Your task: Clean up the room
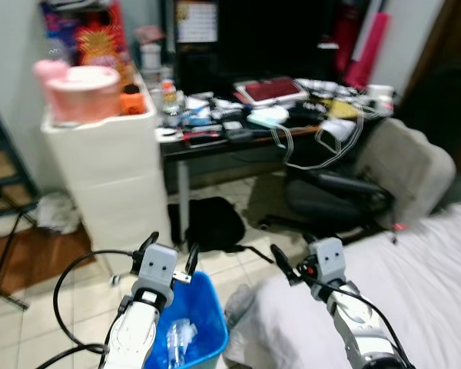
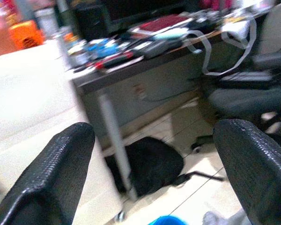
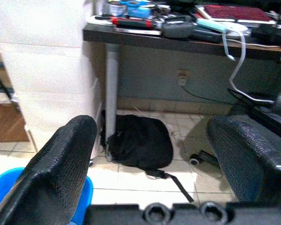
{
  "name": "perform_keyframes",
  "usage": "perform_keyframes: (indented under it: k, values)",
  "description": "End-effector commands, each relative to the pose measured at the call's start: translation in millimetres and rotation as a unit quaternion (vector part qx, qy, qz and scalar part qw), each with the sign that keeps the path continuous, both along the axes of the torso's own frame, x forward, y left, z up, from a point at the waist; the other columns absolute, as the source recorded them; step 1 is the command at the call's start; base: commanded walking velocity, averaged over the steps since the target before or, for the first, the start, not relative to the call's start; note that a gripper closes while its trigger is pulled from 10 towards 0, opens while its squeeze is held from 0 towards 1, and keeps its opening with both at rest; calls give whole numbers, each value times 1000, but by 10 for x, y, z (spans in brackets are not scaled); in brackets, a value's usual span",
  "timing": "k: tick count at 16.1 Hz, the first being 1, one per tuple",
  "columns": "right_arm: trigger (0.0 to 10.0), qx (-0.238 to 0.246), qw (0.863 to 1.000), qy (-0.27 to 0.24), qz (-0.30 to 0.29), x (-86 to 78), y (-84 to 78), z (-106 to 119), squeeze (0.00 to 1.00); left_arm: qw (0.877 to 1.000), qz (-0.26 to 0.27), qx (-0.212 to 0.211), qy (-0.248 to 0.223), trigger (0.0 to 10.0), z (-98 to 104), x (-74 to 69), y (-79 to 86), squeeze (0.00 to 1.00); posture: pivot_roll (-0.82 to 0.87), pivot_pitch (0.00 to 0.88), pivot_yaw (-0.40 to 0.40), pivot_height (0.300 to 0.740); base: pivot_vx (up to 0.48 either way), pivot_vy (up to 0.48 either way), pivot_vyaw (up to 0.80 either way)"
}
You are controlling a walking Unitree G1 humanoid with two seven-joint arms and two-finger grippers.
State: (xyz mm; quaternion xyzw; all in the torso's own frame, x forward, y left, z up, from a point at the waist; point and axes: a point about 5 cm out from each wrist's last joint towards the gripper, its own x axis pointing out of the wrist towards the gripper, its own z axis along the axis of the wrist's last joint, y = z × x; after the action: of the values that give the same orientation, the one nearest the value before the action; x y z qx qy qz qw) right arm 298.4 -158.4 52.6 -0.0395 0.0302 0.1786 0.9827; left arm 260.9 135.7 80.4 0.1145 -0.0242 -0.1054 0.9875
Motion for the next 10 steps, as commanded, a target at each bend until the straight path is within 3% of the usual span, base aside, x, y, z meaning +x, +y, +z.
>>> perform_keyframes:
  k: [1,3,7,10]
  values:
    - [10000,-2,1000,10,-5,4,-27,-22,0,1000,-16,-6,3,10000,1,16,-59,0,73,0,-52,740,0,0,-800]
    - [10000,1,1000,11,-5,-4,-39,-26,0,999,-46,-25,4,10000,-3,-32,-104,0,72,0,-51,740,-120,126,-800]
    - [10000,0,1000,17,-1,-24,-51,-56,0,998,-58,-18,-2,10000,-14,-36,-140,0,71,0,-57,740,0,0,-800]
    - [10000,-1,1000,21,4,-40,-49,-75,0,996,-80,-27,-1,10000,-22,-74,-168,0,67,0,-56,740,0,-480,-800]
